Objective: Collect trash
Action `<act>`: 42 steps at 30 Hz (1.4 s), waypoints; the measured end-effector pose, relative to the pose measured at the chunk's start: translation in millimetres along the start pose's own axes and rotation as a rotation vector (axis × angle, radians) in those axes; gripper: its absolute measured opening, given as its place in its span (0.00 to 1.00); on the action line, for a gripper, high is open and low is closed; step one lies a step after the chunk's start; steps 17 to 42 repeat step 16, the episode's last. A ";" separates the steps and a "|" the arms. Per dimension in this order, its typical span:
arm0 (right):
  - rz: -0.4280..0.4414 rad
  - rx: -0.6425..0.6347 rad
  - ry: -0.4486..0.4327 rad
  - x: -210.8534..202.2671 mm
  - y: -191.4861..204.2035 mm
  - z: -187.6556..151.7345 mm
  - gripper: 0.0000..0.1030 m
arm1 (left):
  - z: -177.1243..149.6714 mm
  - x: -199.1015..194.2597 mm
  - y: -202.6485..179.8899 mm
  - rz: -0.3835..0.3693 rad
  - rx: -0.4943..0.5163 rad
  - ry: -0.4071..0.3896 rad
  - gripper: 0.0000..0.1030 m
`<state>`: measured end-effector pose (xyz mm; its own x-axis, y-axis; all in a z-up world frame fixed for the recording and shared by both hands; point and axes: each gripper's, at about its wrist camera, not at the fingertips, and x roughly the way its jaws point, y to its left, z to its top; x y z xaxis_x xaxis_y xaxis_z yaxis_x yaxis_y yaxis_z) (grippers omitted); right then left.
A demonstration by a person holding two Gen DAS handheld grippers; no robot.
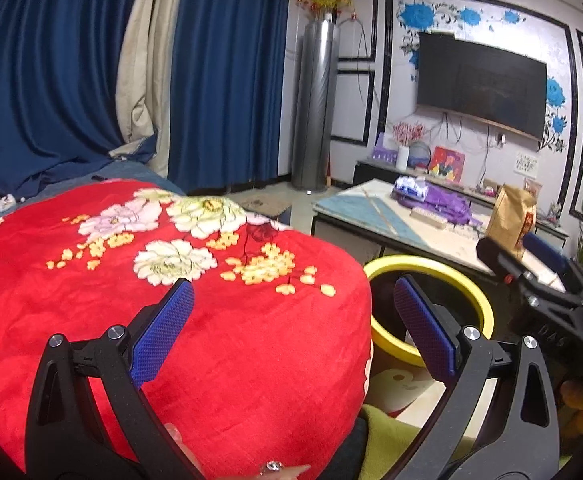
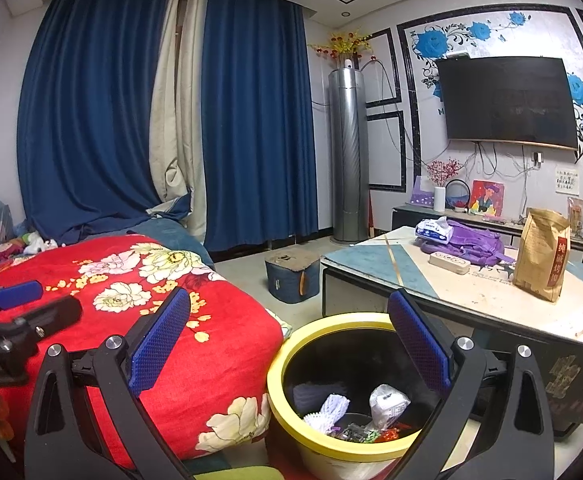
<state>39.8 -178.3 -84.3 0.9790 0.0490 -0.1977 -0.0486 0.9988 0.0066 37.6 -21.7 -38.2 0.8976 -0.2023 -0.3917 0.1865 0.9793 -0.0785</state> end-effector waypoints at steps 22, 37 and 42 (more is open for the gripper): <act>0.719 -0.216 0.472 65.8 314.6 19.2 0.94 | -28.0 -128.6 320.8 0.853 -0.448 0.194 0.89; 0.719 -0.216 0.472 65.8 314.6 19.2 0.94 | -28.0 -128.6 320.8 0.853 -0.448 0.194 0.89; 0.719 -0.216 0.472 65.8 314.6 19.2 0.94 | -28.0 -128.6 320.8 0.853 -0.448 0.194 0.89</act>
